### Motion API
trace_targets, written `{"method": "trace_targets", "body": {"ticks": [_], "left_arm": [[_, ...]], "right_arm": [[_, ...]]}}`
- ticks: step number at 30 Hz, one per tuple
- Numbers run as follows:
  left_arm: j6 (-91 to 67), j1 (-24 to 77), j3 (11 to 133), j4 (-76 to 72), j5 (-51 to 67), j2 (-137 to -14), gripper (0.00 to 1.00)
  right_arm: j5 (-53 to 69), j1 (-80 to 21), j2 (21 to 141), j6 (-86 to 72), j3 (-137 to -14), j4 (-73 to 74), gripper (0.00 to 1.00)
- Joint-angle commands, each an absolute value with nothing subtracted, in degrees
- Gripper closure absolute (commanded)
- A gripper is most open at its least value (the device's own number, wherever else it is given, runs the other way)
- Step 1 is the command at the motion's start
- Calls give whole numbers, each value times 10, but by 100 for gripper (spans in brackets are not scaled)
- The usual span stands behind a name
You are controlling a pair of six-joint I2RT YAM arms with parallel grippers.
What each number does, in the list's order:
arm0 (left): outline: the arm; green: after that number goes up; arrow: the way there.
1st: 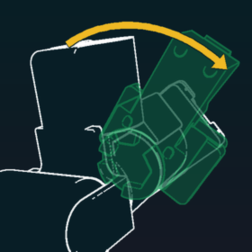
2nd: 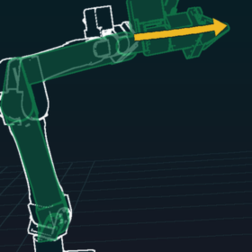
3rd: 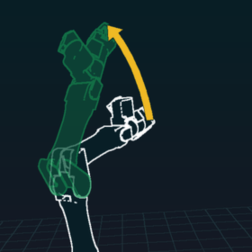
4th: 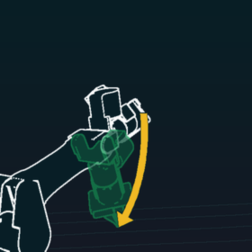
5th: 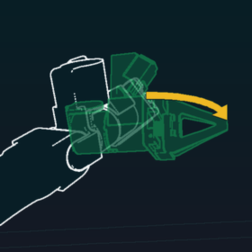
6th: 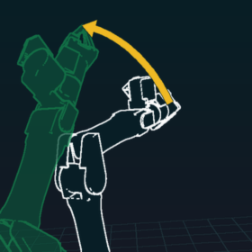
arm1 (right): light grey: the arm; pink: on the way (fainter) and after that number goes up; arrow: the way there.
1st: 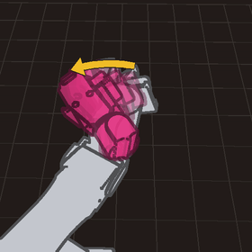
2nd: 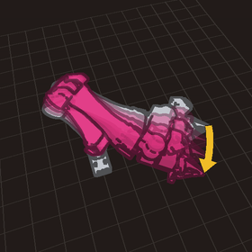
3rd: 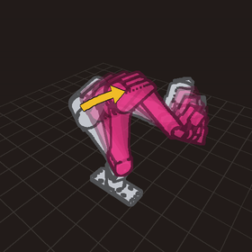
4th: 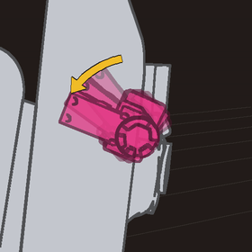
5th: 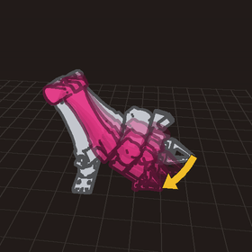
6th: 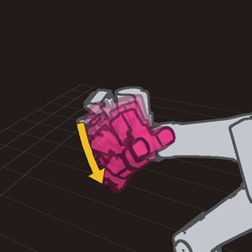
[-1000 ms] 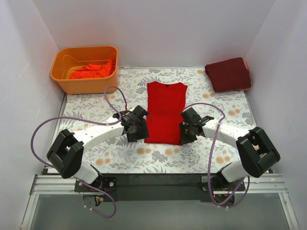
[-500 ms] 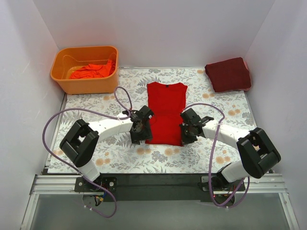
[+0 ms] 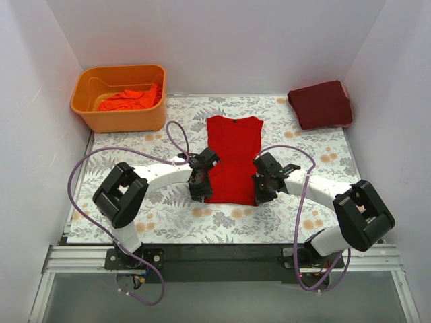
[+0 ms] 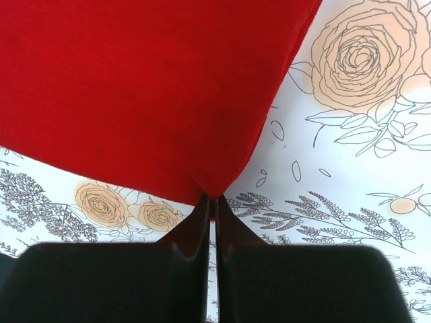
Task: Fold and stack the t-shirts
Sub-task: Fold the tshirt
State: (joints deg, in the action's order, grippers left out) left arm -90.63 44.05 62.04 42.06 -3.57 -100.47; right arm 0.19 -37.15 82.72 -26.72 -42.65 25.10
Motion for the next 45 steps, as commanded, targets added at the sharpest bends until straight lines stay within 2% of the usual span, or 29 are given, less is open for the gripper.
{"method": "trace_targets", "body": {"ticks": [1,7,8,9,14,16,19,21,25,29,30,34,41,45], "left_arm": [[-903,450,618,437,-29,-1029,73],[-901,452,616,464,-37,-1045,90],[-901,452,615,468,-40,-1045,97],[-902,452,616,475,-44,-1044,100],[-915,461,565,531,-65,-974,100],[-917,484,538,561,-34,-936,100],[-965,543,488,633,-26,-832,100],[-1012,570,453,671,24,-752,100],[-1070,613,447,712,80,-657,100],[-1057,599,532,738,54,-636,100],[-1028,586,557,749,34,-645,100],[-954,491,638,731,19,-696,100],[-863,413,706,695,10,-757,100],[-844,389,733,672,19,-774,100]], "right_arm": [[-16,-375,833,-252,-408,307,99],[-18,-375,830,-250,-410,308,99],[-17,-375,830,-248,-411,312,99],[-15,-380,830,-246,-415,317,99],[-4,-422,823,-240,-432,389,99],[19,-467,803,-253,-429,414,99],[38,-559,762,-308,-429,473,99],[53,-616,725,-356,-425,510,99],[104,-657,666,-400,-427,544,99],[89,-652,640,-379,-492,580,99],[81,-639,650,-356,-541,592,99],[50,-584,685,-296,-636,635,99],[90,-446,759,-187,-722,635,99],[101,-425,809,-154,-789,649,99]]}}
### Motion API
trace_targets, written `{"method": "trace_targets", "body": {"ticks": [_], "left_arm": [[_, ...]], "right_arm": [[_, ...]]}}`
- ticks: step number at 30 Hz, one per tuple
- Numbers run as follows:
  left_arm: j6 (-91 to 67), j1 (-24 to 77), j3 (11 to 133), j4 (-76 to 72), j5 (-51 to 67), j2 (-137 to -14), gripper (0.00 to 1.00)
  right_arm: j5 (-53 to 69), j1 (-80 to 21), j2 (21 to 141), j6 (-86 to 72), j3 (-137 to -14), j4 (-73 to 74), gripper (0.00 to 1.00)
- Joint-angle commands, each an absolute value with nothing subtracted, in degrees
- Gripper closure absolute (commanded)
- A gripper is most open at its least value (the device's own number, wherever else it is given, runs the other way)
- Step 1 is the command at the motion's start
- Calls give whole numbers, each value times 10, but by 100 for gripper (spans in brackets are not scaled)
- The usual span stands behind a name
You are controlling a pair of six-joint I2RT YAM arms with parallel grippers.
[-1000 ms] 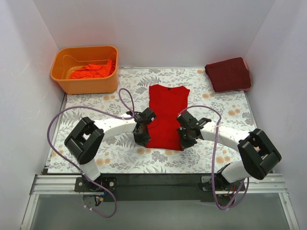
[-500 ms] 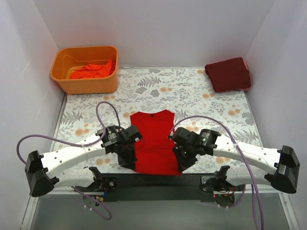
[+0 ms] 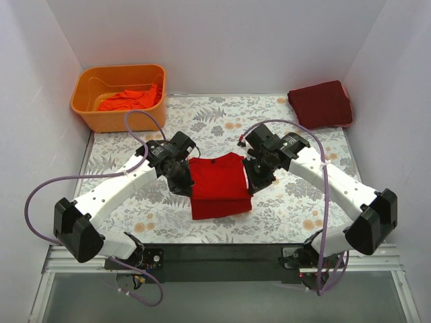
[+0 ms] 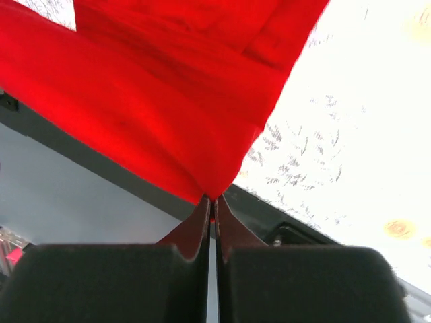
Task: Fold and stack the t-shirts
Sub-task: Fold the tshirt
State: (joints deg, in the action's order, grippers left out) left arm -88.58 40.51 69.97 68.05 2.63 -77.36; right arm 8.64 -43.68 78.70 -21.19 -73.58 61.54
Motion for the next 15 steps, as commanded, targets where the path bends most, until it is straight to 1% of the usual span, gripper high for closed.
{"method": "trace_targets", "body": {"ticks": [1,7,12,15], "left_arm": [[-840,382,742,672,20,-778,100],[-811,341,773,655,19,-809,100],[-796,298,771,616,39,-827,100],[-792,283,763,598,47,-848,100]], "right_arm": [[103,-422,819,-149,-803,652,99],[113,-391,885,-116,-891,662,99],[118,-367,941,-98,-959,665,99],[116,-357,977,-84,-975,664,99]]}}
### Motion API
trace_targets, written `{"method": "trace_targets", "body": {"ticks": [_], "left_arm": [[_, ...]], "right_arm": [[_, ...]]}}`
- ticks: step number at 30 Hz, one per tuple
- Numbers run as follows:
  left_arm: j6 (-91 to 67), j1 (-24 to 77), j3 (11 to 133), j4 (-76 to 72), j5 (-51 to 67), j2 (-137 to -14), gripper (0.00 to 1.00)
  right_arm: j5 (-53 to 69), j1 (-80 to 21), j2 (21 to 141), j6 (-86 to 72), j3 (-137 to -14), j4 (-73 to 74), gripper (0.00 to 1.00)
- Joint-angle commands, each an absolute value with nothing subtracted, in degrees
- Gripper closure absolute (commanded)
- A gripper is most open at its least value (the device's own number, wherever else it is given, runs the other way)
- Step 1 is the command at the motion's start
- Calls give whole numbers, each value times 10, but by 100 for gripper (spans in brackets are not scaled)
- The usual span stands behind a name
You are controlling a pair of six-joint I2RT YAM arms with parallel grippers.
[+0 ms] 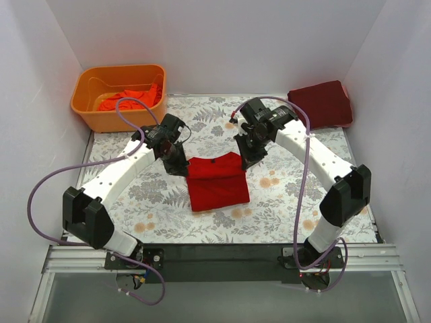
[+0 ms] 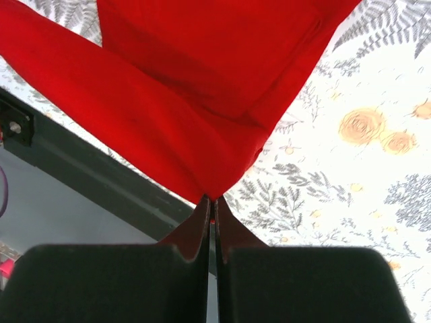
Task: Fold and stack the t-shirts
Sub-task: Fold the tshirt
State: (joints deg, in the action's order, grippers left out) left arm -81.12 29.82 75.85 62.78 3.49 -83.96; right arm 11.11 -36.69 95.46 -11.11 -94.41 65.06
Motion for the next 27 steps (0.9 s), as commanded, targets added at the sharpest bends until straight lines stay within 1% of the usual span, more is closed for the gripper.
{"method": "trace_targets", "body": {"ticks": [1,5,14,21,27], "left_arm": [[-791,277,760,592,45,-853,100],[-786,258,746,566,42,-890,100],[-777,239,737,507,21,-975,100],[-772,233,750,475,-36,-1003,100],[-772,231,747,440,-46,-1039,100]], "right_arm": [[113,-356,986,-80,-983,663,99],[108,-342,1040,-65,-999,659,99],[99,-319,1115,-56,-1005,600,99],[85,-303,1134,-55,-994,558,99],[91,-280,1161,-59,-979,521,99]]}}
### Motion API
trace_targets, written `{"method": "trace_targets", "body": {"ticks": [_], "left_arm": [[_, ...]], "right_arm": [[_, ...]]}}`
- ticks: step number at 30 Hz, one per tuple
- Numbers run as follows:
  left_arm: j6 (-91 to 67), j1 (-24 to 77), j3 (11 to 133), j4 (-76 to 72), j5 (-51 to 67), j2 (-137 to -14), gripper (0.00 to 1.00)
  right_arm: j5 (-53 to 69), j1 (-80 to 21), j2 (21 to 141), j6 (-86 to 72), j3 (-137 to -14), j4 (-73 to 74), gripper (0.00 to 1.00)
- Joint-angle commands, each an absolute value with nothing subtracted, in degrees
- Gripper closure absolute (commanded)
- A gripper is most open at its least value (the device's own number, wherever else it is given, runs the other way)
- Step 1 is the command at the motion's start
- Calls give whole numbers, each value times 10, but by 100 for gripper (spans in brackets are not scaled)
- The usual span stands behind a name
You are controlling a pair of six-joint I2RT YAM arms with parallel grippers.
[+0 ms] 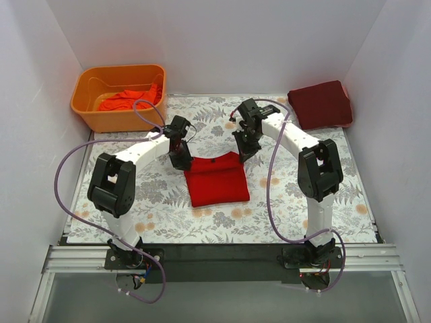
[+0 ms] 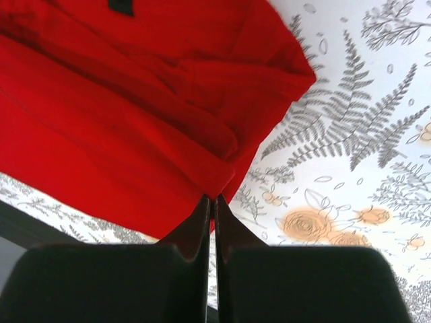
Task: Fold and stack the t-shirts
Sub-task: Fold the tshirt
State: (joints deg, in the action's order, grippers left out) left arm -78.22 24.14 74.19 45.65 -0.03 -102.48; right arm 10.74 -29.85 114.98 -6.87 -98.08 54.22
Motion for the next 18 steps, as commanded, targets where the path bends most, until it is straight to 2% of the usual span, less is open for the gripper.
{"method": "trace_targets", "body": {"ticks": [1,10,11,12,16,17,18], "left_arm": [[-773,231,745,434,-46,-1043,100],[-772,230,744,385,-70,-1063,100],[-770,231,744,380,-69,-1057,99],[-768,231,742,378,-68,-1052,96],[-767,230,716,361,-69,-989,68],[-767,232,708,355,-69,-976,54],[-768,233,700,352,-66,-959,50]], "right_arm": [[92,-278,1165,-59,-973,516,99],[98,-269,1171,-74,-946,461,99],[98,-269,1167,-76,-947,461,96],[98,-270,1161,-79,-947,460,87],[92,-272,1084,-76,-913,418,73],[88,-273,1067,-77,-900,391,71],[87,-273,1050,-80,-872,378,68]]}}
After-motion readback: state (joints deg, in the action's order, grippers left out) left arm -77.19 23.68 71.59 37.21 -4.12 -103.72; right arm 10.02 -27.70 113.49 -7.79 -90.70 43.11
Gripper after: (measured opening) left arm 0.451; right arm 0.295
